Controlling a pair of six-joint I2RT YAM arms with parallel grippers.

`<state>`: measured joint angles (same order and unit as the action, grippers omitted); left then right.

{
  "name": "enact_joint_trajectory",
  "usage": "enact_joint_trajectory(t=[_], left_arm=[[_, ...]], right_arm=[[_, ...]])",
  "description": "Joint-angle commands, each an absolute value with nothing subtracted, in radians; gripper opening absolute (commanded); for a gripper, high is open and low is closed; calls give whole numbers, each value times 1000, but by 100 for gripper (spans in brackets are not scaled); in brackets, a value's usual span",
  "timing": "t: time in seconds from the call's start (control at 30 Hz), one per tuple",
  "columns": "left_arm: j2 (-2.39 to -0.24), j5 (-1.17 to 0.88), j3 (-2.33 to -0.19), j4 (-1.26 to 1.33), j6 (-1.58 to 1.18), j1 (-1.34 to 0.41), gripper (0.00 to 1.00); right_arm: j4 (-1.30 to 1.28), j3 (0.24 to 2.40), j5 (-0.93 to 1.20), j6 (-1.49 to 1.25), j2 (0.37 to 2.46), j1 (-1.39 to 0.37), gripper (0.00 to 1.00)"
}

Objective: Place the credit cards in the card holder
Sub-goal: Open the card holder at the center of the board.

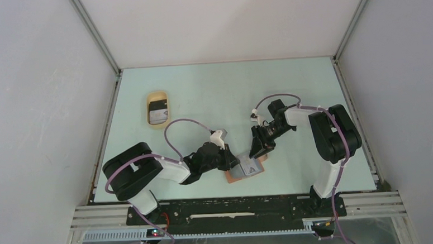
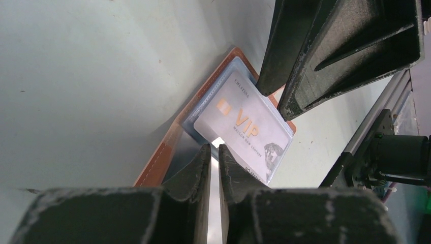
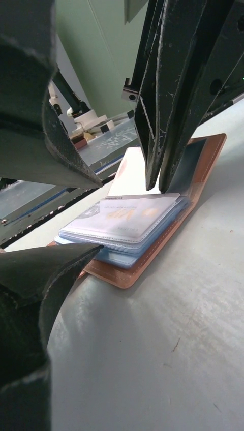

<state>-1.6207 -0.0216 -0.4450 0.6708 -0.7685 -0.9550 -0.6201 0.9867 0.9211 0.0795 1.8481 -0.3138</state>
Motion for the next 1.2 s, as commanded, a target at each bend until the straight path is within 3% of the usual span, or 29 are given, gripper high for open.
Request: enact_joint_trajectory(t=[0.0,0.67,0.83,0.97,1.07,1.17], left_arm=[[-1629,-3,-438,697,-768,-957,15],[-1639,-34,-400,808,-804,-945,13],[-1656,-68,-374,892,-829,-931,15],[-1651,-65,-358,915,-837,-922,16],[-1641,-60,-350,924,-842,-923,20],[-1628,-59,-344,933,-849,-923,27]], right_arm=[[-633,1012,974,71,1852,-313,52],[-619,1011,1064,54,1856,-334,51],[-592,1011,1021,34,1864,-341,41],[-574,1010,1000,20,1854,-332,22],[-569,1011,991,14,1849,-315,10],[-566,1011,978,11,1834,-297,5]])
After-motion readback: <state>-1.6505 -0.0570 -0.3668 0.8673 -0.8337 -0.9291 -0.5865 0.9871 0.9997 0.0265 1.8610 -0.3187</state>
